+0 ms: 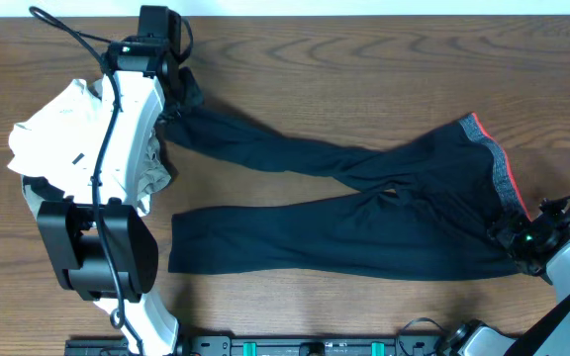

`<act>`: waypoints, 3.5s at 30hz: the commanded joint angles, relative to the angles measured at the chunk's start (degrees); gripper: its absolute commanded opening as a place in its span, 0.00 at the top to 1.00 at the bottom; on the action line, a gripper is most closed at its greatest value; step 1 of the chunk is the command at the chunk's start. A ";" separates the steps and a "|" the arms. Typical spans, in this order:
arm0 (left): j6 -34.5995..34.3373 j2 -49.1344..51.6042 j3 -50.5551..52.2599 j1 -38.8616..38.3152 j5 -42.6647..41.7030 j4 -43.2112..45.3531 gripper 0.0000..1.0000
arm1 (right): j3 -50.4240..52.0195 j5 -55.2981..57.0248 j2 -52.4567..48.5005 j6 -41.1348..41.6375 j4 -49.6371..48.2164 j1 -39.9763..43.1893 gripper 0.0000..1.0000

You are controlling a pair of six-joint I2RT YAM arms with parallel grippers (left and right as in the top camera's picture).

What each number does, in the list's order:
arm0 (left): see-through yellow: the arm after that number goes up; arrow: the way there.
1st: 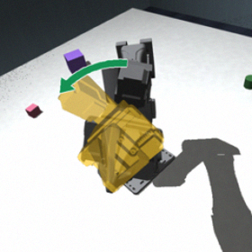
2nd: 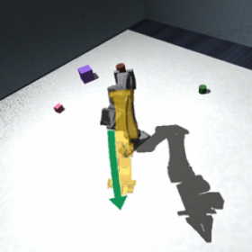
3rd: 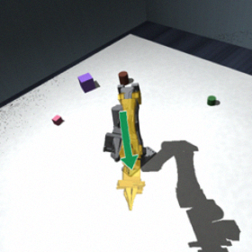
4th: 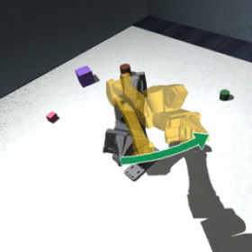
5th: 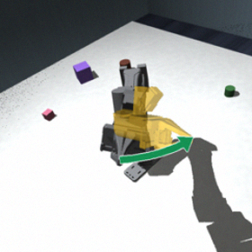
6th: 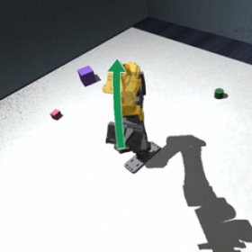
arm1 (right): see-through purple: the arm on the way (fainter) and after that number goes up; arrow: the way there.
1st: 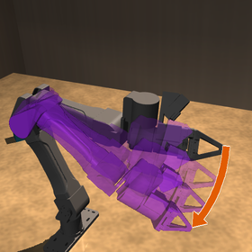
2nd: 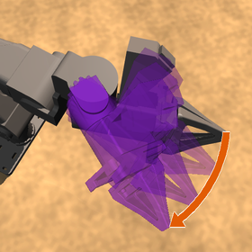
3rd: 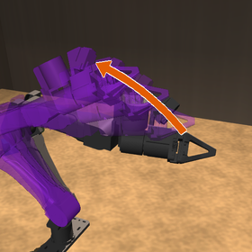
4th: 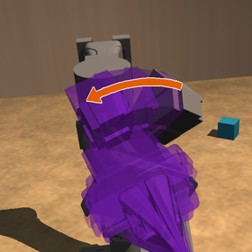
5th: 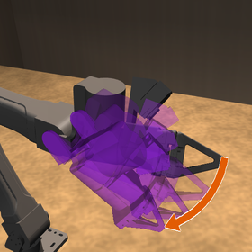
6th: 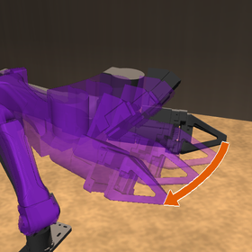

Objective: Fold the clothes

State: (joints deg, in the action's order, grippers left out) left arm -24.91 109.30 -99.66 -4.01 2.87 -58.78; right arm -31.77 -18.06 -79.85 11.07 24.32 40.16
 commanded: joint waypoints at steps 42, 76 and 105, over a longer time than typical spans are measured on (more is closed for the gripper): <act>-1.55 0.24 0.50 -1.62 -2.45 -3.30 0.94 | -34.62 -3.85 -33.03 -9.35 -18.05 -22.12 0.01; -6.32 0.57 0.50 -1.92 -2.23 5.29 0.94 | -47.28 15.28 -35.43 -0.15 -12.57 -18.43 0.87; -36.98 1.95 1.62 -1.01 -6.51 31.21 0.91 | -47.28 19.15 -35.56 -0.66 -5.73 -18.40 0.86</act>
State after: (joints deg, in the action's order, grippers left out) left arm -51.51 110.65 -97.80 -5.93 -12.62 -34.26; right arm -78.28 0.03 -116.95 10.07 17.82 21.54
